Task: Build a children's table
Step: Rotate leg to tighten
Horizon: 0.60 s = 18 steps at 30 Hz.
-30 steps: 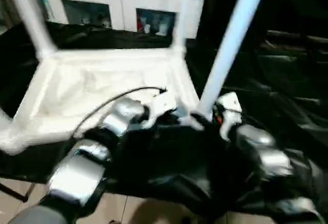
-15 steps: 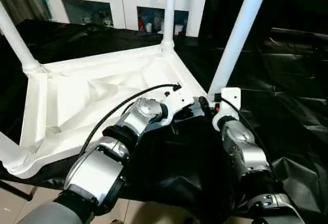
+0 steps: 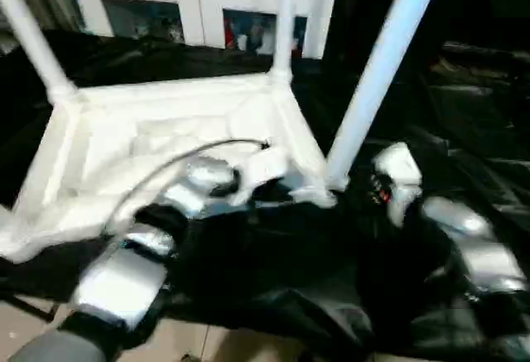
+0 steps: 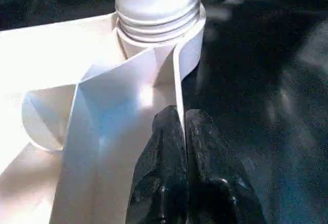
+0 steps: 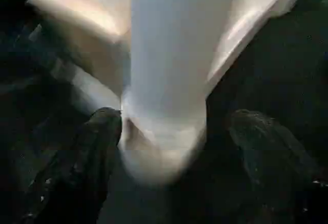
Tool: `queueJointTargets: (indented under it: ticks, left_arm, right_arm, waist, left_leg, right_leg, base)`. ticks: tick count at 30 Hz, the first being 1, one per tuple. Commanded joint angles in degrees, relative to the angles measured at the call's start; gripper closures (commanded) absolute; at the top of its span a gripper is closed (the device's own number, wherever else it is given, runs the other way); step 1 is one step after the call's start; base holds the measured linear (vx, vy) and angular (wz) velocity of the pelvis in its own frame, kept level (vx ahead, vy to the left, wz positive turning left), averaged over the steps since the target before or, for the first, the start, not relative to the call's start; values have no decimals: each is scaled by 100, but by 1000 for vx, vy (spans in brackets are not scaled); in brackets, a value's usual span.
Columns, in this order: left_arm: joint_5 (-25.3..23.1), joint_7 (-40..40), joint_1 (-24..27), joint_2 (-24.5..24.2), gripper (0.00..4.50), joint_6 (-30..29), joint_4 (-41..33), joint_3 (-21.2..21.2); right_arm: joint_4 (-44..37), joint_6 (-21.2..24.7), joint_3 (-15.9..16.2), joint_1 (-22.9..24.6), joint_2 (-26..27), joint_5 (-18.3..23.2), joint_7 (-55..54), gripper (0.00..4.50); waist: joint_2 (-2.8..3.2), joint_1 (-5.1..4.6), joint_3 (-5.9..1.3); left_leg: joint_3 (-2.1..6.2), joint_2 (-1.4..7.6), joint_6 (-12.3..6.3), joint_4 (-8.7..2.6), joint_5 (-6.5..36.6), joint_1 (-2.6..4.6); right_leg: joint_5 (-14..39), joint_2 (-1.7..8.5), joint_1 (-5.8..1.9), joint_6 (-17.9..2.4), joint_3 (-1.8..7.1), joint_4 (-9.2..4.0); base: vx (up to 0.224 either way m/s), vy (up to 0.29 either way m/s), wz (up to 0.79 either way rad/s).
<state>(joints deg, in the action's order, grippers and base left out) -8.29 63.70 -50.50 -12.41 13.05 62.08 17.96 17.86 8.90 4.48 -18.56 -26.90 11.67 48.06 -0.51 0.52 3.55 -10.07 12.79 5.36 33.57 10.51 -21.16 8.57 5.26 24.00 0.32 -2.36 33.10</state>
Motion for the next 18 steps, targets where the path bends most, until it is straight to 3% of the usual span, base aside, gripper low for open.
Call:
queueJointTargets:
  ticks: [1, 4, 9, 14, 18]
  left_arm:
    - [44, 849, 119, -62, 450, 220, -246, 260]
    - [218, 1217, 192, -78, 450, 153, -403, 199]
    - [410, 1822, 360, -88, 450, -143, -804, 226]
    - [342, 1745, 353, -62, 450, -49, -774, 247]
    - [317, 1701, 351, -63, 450, -59, -760, 226]
  right_arm:
    - [-374, 147, 216, 38, -200, 255, 837, 83]
    - [-416, 181, 364, 35, -355, 304, 1224, 83]
    - [-245, 222, 536, -158, -366, 221, 1470, 83]
    - [-122, 141, 762, -220, -429, -3, 1692, 83]
    - [10, 136, 756, -297, -399, -21, 1708, 83]
  waist:
    - [-99, 27, -423]
    - [-95, 31, -435]
    - [-100, 179, -444]
    - [-126, 238, -445]
    - [-137, 252, -449]
  left_leg:
    - [-85, -18, -778, -345, 1101, 7]
    - [-92, 4, -721, -342, 1164, 35]
    - [-126, 37, -659, -336, 986, 75]
    - [-127, 17, -616, -322, 966, 53]
    - [-122, 3, -587, -318, 934, 40]
  right_leg:
    - [832, 153, -391, -1615, 110, -275]
    - [971, 168, -363, -1651, 114, -278]
    - [834, 160, -334, -1713, 121, -228]
    - [912, 170, -341, -1590, 123, -223]
    - [1004, 171, -349, -1503, 121, -228]
  base:
    - [0, 0, 0]
    - [0, 0, 0]
    - [0, 0, 0]
    - [0, 0, 0]
    - [0, 0, 0]
